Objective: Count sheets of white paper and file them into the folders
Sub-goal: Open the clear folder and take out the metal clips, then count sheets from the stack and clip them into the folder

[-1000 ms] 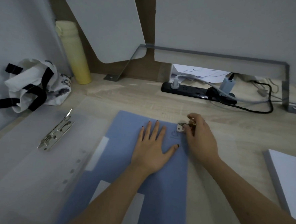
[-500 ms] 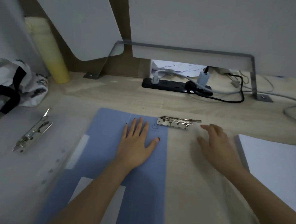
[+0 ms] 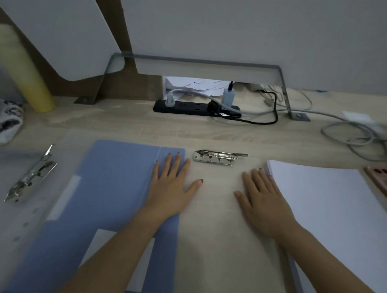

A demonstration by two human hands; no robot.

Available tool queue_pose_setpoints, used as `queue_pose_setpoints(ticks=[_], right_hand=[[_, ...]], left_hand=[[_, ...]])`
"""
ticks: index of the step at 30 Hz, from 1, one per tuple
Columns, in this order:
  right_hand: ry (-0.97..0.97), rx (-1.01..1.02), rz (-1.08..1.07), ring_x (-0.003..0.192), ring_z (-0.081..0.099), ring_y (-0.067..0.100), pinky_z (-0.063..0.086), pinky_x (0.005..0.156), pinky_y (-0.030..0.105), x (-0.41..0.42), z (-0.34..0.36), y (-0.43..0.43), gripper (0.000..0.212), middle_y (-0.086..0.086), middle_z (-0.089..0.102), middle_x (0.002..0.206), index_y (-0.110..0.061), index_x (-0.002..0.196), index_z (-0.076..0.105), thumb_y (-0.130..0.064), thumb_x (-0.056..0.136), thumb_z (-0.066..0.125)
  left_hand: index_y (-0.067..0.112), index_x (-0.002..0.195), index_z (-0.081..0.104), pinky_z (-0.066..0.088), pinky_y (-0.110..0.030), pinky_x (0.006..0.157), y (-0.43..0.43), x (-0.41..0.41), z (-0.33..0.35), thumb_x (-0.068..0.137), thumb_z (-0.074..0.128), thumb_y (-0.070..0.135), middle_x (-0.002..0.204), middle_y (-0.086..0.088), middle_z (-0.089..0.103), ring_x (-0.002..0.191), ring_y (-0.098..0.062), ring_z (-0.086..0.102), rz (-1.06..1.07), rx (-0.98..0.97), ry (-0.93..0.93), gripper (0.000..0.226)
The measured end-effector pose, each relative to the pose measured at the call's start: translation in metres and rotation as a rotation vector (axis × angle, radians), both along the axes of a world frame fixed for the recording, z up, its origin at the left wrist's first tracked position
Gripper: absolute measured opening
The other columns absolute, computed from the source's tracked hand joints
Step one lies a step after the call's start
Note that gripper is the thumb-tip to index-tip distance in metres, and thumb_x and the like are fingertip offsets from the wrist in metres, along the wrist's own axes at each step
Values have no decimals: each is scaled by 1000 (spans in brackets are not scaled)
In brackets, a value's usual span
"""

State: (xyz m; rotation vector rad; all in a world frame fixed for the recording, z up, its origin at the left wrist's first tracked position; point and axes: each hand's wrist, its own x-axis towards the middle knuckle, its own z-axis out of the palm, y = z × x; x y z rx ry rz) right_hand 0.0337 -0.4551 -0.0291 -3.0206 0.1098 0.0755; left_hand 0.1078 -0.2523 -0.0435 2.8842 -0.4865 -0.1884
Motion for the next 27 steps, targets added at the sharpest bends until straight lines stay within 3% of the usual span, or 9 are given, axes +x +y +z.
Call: queue_pose_setpoints(ticks=[5, 9, 12, 15, 18, 20, 22, 24, 27], right_hand=[[-181, 331, -90, 145, 10, 11, 7, 111, 18, -14, 28, -8, 56, -2, 16, 158, -17, 145, 28, -42, 96, 32], [-133, 385, -228, 144, 19, 16, 16, 114, 30, -35, 38, -51, 50, 0, 22, 156, -17, 144, 32, -32, 96, 38], [-121, 408, -419, 142, 24, 25, 19, 114, 39, -49, 36, -89, 50, 8, 26, 155, -12, 143, 33, -28, 96, 41], [-150, 412, -594, 137, 30, 33, 24, 111, 43, -66, 34, -125, 51, 19, 31, 150, -3, 140, 36, -22, 94, 47], [-178, 484, -689, 126, 42, 37, 30, 105, 43, -83, 32, -151, 55, 27, 43, 138, 5, 130, 45, -28, 87, 53], [-191, 579, -701, 111, 49, 30, 36, 92, 34, -91, 31, -161, 35, 20, 52, 119, 0, 113, 54, -25, 88, 50], [-210, 634, -703, 88, 48, 28, 34, 70, 22, -95, 28, -166, 13, 14, 49, 93, 2, 90, 53, -9, 91, 47], [-257, 633, -698, 75, 41, 24, 28, 56, 19, -97, 23, -170, 17, 14, 43, 77, 9, 79, 44, -5, 89, 47], [-298, 675, -660, 76, 39, 19, 28, 60, 23, -97, 22, -170, 19, 16, 43, 78, 13, 83, 43, -5, 89, 47]], left_hand=[[24, 151, -1, -12, -40, 119, -1, -1, 11, 94, 21, 57, 159, 0, -15, 145, -16, -20, 14, -8, 69, 69], [19, 150, 10, -7, -29, 118, -23, -20, 38, 99, 30, 37, 160, 0, -5, 147, -11, -10, 8, -345, 113, 58], [20, 148, 21, 4, -14, 110, -60, -53, 56, 100, 34, 27, 159, 8, 12, 145, -4, 7, -28, -680, 330, 50], [17, 147, 25, 14, -17, 112, -100, -86, 57, 100, 35, 20, 153, 12, 22, 141, -1, 19, -118, -824, 621, 49], [19, 124, 46, 33, -14, 91, -126, -104, 46, 98, 36, 12, 123, 18, 45, 112, 2, 42, -142, -859, 721, 29], [26, 118, 45, 33, -11, 90, -134, -111, 43, 98, 36, 14, 121, 24, 41, 108, 6, 42, -131, -848, 764, 25], [18, 147, 19, 16, -20, 112, -136, -115, 43, 99, 35, 20, 155, 15, 13, 141, -1, 16, -130, -844, 762, 51], [20, 151, 1, 7, -25, 118, -140, -119, 46, 99, 35, 27, 158, 16, -5, 145, -1, -1, -82, -845, 766, 62], [23, 151, -2, 7, -28, 119, -144, -123, 47, 99, 36, 30, 158, 17, -8, 145, -1, -1, -37, -855, 789, 64]])
